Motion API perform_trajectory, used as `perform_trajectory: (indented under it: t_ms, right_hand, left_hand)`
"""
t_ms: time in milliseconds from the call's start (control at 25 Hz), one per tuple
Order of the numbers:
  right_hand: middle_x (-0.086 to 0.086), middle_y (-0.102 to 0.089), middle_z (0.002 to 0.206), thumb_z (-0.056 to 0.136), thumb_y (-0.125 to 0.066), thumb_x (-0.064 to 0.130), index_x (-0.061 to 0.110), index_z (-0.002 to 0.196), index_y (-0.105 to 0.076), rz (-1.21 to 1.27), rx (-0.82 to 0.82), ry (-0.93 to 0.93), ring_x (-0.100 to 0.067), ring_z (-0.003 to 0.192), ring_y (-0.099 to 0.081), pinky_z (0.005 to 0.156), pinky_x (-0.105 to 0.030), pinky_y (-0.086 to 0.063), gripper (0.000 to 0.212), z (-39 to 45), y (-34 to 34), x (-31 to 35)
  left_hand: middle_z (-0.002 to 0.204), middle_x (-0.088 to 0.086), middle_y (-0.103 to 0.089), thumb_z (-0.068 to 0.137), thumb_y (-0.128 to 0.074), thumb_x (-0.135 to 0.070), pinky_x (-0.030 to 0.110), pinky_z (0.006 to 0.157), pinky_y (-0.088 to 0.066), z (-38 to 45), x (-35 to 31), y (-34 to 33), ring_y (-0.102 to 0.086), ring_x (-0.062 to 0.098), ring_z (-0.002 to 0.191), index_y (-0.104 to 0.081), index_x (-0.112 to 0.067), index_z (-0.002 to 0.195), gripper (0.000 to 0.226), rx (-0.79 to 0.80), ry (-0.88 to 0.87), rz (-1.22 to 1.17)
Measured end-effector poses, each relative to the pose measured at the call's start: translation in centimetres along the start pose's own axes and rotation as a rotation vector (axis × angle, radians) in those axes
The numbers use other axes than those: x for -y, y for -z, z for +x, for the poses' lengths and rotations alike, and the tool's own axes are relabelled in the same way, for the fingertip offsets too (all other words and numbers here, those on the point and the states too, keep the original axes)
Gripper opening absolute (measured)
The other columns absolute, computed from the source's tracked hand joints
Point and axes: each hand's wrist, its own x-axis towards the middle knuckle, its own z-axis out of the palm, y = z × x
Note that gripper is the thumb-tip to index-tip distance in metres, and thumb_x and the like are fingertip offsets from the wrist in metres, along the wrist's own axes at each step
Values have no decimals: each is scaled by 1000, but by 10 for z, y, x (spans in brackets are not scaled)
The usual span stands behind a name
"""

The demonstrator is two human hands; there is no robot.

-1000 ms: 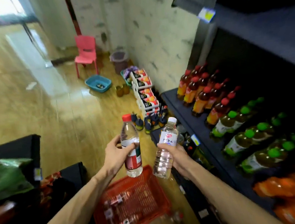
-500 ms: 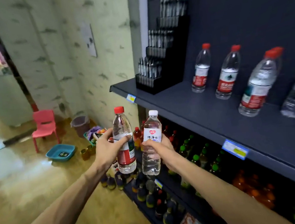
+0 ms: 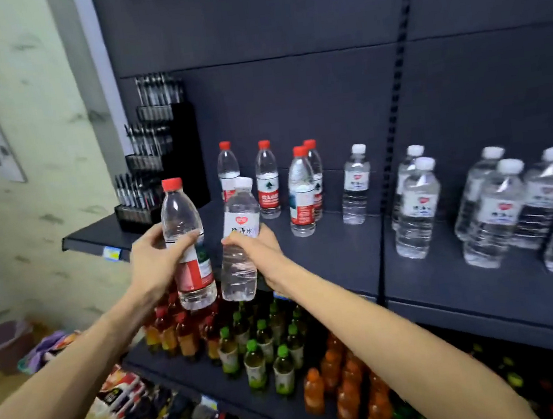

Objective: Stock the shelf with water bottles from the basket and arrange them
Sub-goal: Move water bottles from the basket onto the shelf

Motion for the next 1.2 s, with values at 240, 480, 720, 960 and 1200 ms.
perform_trajectory:
  t_ms: [240, 480, 720, 960, 1200]
  right_hand:
    - [-2, -75, 106, 74, -83, 14, 13, 123, -60, -55, -194, 81, -17, 97, -73, 74, -22, -56, 54, -9, 70, 28]
    - [0, -70, 106, 72, -84, 12, 20, 113, -56, -150, -389, 137, -14, 99, -69, 85, -28, -57, 50, -38, 155, 34]
    - [2, -67, 89, 73, -77, -1, 12, 111, -58, -254, -541, 129, -12, 77, -63, 64, -20, -53, 44, -80, 231, 27]
    - [-1, -68, 105, 64, -79, 15, 21, 113, -54, -292, -555, 111, -16, 95, -65, 84, -33, -55, 56, -92, 269, 26]
    - [-2, -66, 103, 74, -77, 2, 13, 120, -55, -257, -502, 124, -14, 92, -63, 76, -24, -49, 52, -91, 270, 25]
  left_hand:
    - [93, -6, -80, 67, -87, -44, 44, 91, -61, 2, -40, -58, -76, 14, 89, -78, -26, 98, 37, 117, -61, -59]
    - [93, -8, -80, 63, -86, -49, 40, 88, -62, -14, -68, -113, -76, 10, 88, -78, -25, 99, 44, 262, -105, -132]
    - [100, -5, -80, 71, -87, -40, 43, 93, -61, -30, -80, -152, -76, 12, 95, -79, -20, 107, 42, 332, -132, -172]
    - [103, -7, -80, 66, -86, -49, 47, 96, -59, -37, -80, -161, -76, 14, 99, -78, -24, 108, 49, 337, -116, -162]
    - [98, -8, -80, 66, -87, -51, 47, 93, -60, -44, -69, -154, -76, 12, 95, -79, -25, 106, 49, 307, -80, -113]
